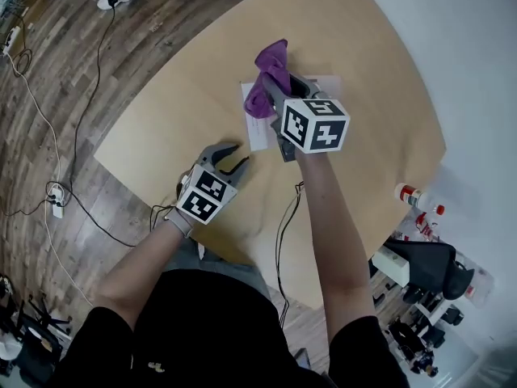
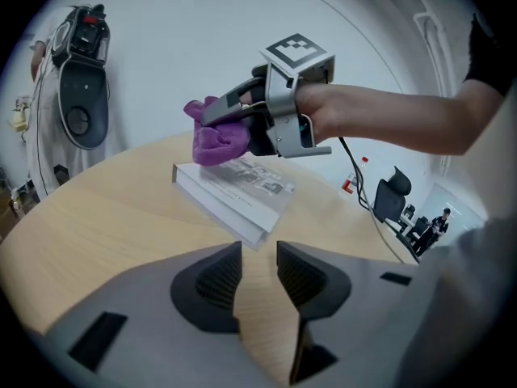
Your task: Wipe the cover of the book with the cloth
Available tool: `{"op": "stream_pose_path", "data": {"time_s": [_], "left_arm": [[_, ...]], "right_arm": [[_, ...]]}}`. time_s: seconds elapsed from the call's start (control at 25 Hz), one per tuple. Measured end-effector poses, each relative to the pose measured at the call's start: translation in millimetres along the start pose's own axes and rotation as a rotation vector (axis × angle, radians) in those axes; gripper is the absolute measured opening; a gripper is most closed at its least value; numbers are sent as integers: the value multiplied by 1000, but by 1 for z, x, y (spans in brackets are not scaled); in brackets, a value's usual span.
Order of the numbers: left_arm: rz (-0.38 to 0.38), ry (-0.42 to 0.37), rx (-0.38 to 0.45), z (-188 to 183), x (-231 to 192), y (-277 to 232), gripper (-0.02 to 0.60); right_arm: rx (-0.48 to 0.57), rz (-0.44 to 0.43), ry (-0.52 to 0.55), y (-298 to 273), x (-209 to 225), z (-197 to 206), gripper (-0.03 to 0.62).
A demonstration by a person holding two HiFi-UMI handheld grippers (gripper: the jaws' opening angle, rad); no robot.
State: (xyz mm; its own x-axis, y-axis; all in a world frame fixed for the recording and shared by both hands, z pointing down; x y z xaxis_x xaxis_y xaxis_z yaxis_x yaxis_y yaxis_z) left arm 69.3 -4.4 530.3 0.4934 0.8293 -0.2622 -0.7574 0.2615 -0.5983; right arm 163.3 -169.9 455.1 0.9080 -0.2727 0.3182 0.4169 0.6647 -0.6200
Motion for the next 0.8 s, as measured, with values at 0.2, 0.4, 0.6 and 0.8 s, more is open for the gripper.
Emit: {"op": "stream_pose_path", "data": {"time_s": [0.2, 0.4, 0.6, 0.8], "left_arm": [[-20, -9, -4, -6, -1, -7, 136], [-51, -30, -7, -10, -4, -12, 132], [-122, -35, 1, -9, -14, -8, 34], [-130, -9, 0, -12, -24, -9, 34]], "right_arm": [[-32, -12, -4, -27, -1, 2, 138], [-65, 2, 1, -45, 1, 10, 138], [-91, 37, 88, -51, -4, 21, 138], [-90, 70, 152, -48, -8, 31, 140]]}}
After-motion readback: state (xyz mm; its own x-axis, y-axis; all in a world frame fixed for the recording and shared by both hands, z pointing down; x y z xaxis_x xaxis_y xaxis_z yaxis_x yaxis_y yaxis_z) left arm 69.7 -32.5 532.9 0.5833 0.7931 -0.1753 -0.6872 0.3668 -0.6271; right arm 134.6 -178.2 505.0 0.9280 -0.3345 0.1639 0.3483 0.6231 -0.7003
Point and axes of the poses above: the fingertips, and each gripper's own axes: y backward along the fingers, x to its right, z out of its underside, the point moved 4 cm from there along y, backward along the fingers, and after that the axes turned 7 degrees about -y, right-handed, at the moved point
